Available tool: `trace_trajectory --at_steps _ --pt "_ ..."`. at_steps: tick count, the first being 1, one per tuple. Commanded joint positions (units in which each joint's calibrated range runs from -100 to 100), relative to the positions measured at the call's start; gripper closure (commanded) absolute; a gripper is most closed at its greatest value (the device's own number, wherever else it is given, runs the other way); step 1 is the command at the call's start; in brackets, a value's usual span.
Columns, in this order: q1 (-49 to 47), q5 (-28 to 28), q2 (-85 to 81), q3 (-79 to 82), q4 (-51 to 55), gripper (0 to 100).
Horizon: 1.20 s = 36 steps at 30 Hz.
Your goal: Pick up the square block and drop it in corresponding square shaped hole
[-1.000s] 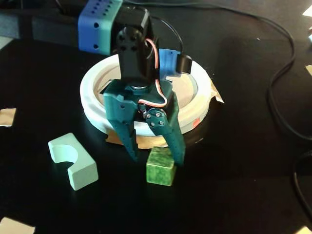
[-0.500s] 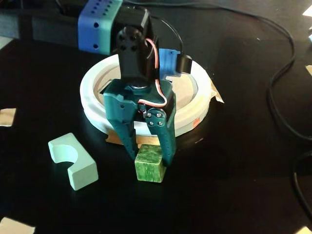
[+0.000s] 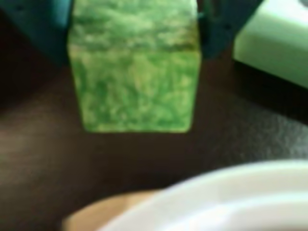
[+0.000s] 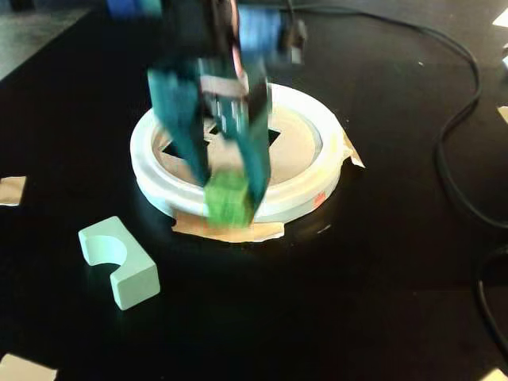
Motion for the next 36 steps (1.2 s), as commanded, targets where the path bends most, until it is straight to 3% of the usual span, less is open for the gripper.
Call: trace_trajectory --at_steps 1,8,13,26,36 --pt "-5.0 -4.6 -13.8 -3.2 0.6 71" --pt "-21.1 -12.0 -15.4 -3.1 0.6 70" --pt "-27.4 -15.0 -15.3 1.5 0.6 70" --pt "-31.6 -16.6 -15.2 20.7 0.6 70" --pt "-33.0 -16.1 -10.1 22.4 -9.3 70"
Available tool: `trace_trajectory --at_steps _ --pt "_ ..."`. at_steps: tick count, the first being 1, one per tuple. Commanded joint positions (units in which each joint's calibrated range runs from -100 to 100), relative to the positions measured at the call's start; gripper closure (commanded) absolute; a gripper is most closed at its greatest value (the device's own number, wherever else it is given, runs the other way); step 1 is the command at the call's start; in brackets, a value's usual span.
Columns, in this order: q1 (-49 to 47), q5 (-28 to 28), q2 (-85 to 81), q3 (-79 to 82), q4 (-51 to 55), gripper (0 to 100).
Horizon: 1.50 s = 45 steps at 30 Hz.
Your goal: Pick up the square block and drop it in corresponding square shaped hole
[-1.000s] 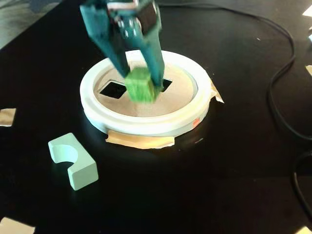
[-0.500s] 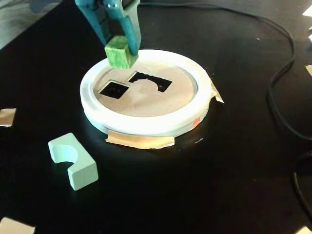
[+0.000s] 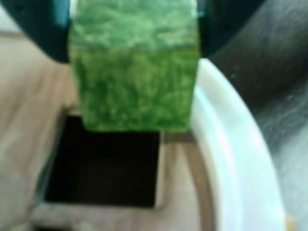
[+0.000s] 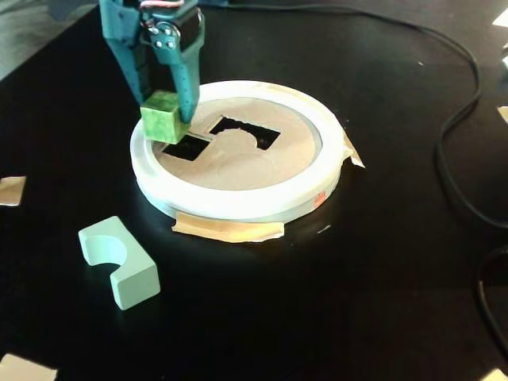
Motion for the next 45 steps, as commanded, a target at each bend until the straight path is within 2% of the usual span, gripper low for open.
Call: trace_trajectory --at_steps 1,14,16,21,22,27,33,40,45 --pt "-0.9 0.1 -0.2 -0.9 -4.1 70" --pt "0.6 0.1 3.9 0.0 -8.3 70" --pt "0.6 0.0 5.2 0.0 -8.2 67" --pt "0.2 -0.2 5.1 0.0 -7.8 45" --pt "-0.4 -0.2 4.7 -0.8 -7.4 37" --pt "-1.0 -0.3 4.5 -0.9 -7.3 23" --pt "-2.9 -0.3 -1.4 0.0 -6.3 23" --pt "-1.9 -0.3 -14.0 0.0 5.4 23" --pt "0.7 0.4 -21.8 0.4 6.3 24"
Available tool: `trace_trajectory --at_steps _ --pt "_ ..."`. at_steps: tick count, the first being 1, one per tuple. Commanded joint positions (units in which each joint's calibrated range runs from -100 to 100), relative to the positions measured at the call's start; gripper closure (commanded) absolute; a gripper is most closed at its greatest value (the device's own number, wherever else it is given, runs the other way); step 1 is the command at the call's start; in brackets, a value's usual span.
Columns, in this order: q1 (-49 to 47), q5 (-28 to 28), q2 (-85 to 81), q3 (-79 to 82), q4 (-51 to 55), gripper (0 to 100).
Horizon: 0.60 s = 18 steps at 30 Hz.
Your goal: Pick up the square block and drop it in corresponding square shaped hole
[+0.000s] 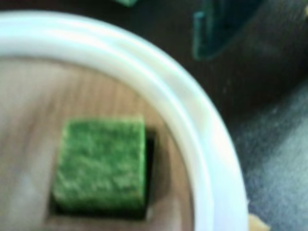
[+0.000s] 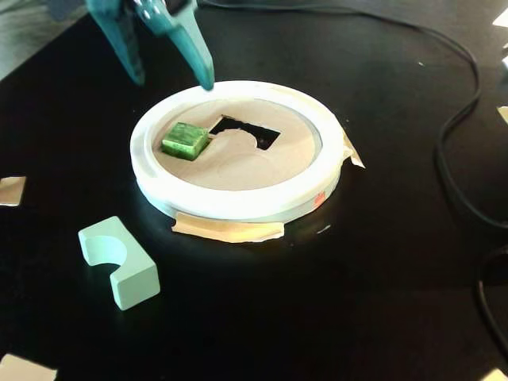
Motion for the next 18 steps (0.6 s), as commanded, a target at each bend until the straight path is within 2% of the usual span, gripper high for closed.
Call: trace_trajectory --at_steps 1,6,12,15,18 --pt "4.5 0.5 -11.2 0.2 1.6 24" --pt "17.2 7.1 -18.6 8.9 1.6 24" --pt "42.6 15.7 -43.0 25.2 1.6 24" --pt "51.3 17.2 -53.8 35.4 0.8 24" --pt "57.9 17.9 -68.4 49.0 -6.6 24"
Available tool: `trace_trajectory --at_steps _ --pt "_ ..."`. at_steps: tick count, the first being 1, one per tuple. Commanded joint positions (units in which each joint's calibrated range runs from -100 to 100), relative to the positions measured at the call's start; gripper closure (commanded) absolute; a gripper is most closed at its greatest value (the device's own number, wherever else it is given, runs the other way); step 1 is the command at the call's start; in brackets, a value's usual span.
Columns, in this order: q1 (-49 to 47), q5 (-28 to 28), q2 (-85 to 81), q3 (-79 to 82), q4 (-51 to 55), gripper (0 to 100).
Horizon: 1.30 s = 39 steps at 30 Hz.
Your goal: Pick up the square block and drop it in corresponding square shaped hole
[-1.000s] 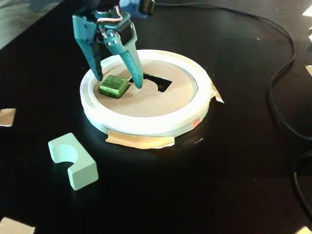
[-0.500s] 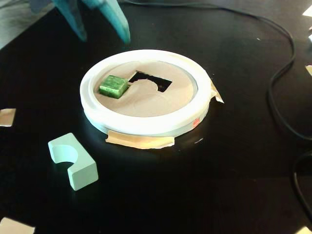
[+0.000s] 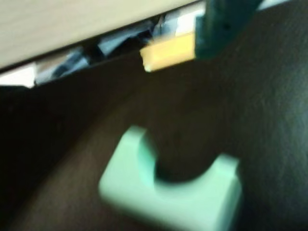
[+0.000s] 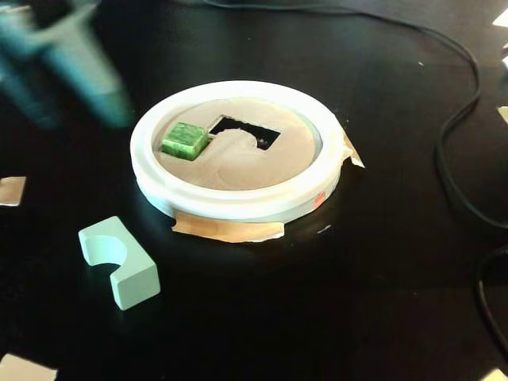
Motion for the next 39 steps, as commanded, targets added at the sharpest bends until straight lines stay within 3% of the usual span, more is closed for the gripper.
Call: trace_trajectory --at_steps 1,10,18,39 --pt "10.5 1.8 -25.1 18.3 -9.2 24" --pt "10.7 2.0 -61.7 53.2 -24.7 24" --pt "10.8 8.5 -61.7 63.9 -30.1 23" --pt "9.2 8.5 -61.7 73.2 -30.0 24"
